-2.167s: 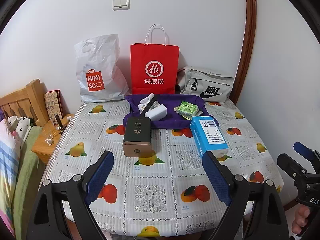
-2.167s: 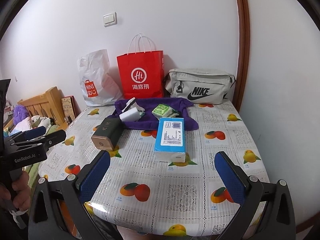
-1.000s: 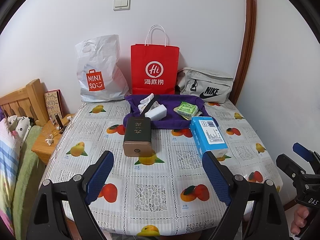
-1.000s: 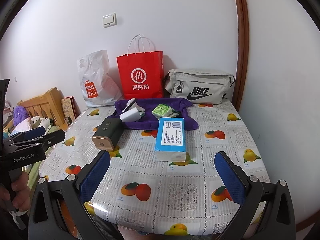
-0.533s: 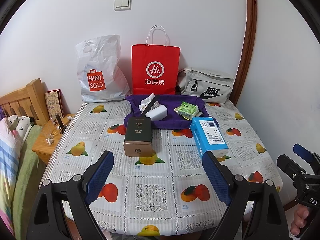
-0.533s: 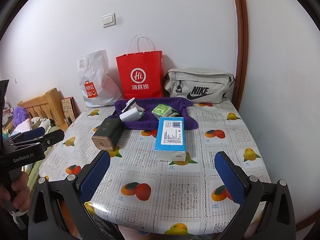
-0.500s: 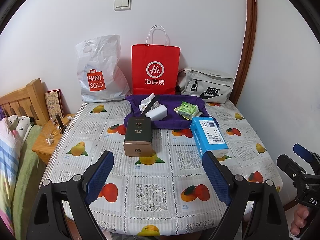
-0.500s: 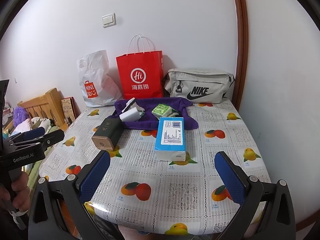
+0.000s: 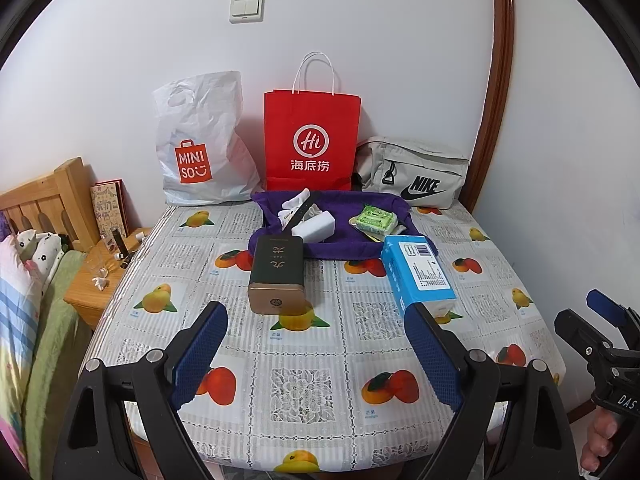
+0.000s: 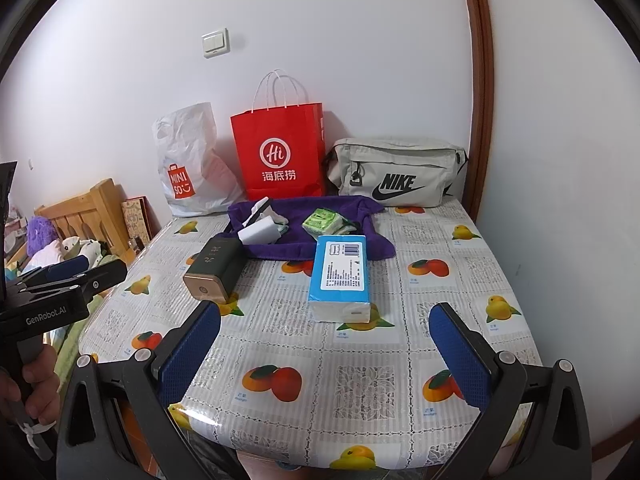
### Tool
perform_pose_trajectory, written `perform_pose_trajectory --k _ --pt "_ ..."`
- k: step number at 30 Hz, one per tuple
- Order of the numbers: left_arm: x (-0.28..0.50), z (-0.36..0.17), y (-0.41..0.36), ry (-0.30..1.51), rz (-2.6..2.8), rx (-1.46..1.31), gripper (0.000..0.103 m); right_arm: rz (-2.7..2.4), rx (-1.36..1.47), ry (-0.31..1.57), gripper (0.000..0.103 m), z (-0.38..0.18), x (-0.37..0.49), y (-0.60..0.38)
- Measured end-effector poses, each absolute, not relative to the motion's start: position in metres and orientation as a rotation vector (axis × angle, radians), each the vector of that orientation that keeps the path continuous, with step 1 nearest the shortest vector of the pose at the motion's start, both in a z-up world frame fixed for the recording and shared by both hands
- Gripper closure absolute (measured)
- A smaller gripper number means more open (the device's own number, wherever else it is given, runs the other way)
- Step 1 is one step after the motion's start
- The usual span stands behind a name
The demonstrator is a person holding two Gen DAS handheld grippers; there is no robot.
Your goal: Organize soft objects
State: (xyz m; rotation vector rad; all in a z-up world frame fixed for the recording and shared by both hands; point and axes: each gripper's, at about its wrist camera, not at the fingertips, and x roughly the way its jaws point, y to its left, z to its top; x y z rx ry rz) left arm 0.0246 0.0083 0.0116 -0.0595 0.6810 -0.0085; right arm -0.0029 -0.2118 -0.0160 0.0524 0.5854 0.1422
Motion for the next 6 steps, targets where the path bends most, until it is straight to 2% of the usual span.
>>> perform_pose_trajectory --k 6 --pt "0.0254 0.0114 0.0080 0.682 -0.008 -0.059 0.013 0.141 0.055 0.593 0.000 -0.0190 -0.0009 -0.2115"
